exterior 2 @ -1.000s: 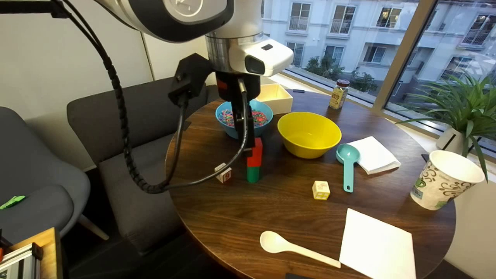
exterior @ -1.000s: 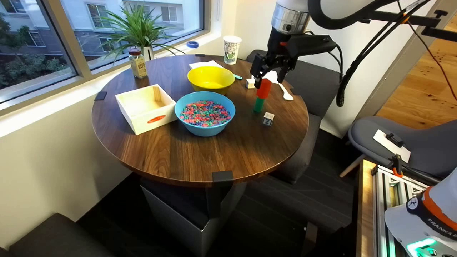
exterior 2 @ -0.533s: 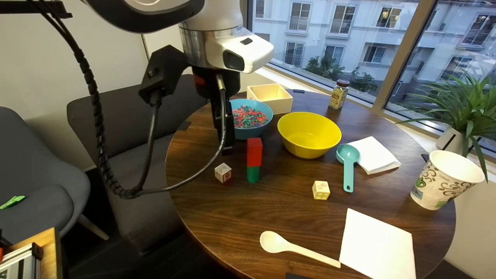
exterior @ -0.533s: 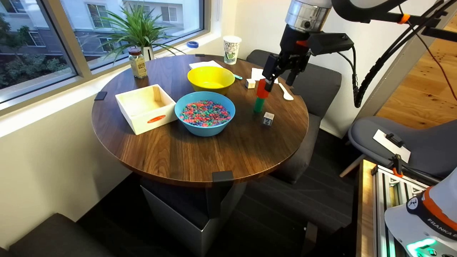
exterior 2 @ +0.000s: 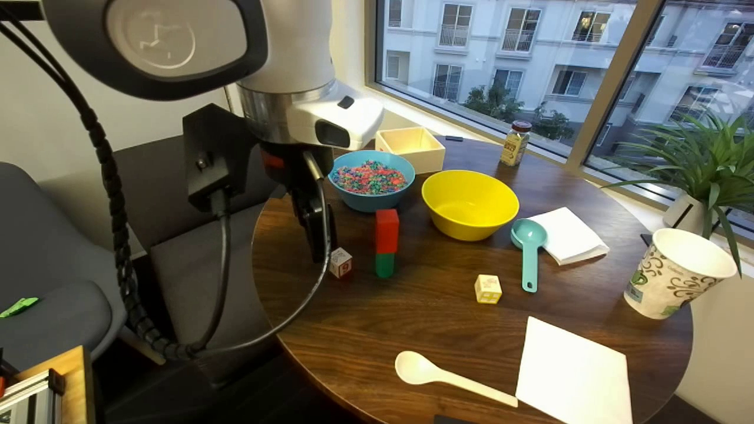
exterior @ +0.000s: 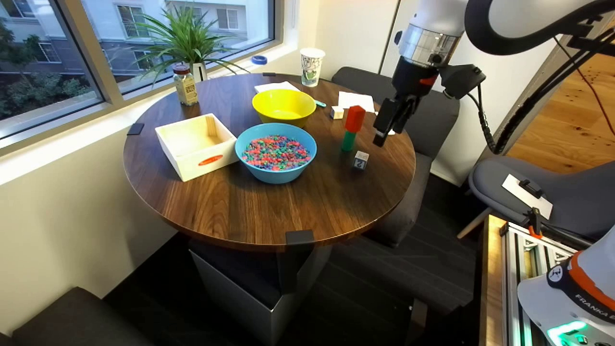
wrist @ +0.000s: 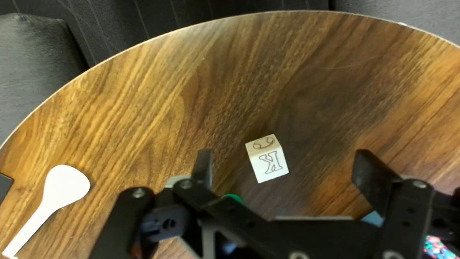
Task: Pu the green block on the table, then the orange block on the green block and put the wooden block on the orange block
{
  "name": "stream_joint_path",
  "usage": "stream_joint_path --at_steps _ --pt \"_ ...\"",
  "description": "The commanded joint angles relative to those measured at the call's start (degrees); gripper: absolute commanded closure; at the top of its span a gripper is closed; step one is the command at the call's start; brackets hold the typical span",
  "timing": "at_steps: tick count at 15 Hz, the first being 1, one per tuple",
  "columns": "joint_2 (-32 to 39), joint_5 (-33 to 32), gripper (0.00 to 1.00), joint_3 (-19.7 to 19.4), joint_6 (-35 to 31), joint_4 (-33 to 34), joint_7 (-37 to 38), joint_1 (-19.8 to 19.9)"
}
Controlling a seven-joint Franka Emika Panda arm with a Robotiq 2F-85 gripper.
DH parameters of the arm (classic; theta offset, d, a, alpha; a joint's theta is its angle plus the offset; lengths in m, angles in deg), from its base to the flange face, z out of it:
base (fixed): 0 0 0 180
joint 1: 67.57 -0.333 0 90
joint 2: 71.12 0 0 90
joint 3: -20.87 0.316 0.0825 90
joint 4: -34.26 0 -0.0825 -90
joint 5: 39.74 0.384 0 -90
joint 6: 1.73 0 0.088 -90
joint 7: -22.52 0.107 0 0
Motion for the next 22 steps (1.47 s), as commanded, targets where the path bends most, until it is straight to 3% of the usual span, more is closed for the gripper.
stream_joint_path --at_steps 1,10,18,20,22 --pt "-1.2 0.1 0.0 -0.3 -6.5 -5.1 -4.4 -0.6" --pt "1.2 -0.4 0.0 0.1 -20.6 -10.1 -6.2 -1.3" --pt "4.6 -0.4 0.0 0.3 -27.7 -10.7 -7.3 -2.1" --pt "5.2 -0.5 0.26 0.4 -28.3 -10.6 -7.4 -2.1" --pt "5.7 -0.6 0.42 0.4 -28.6 -10.5 -7.5 -2.0"
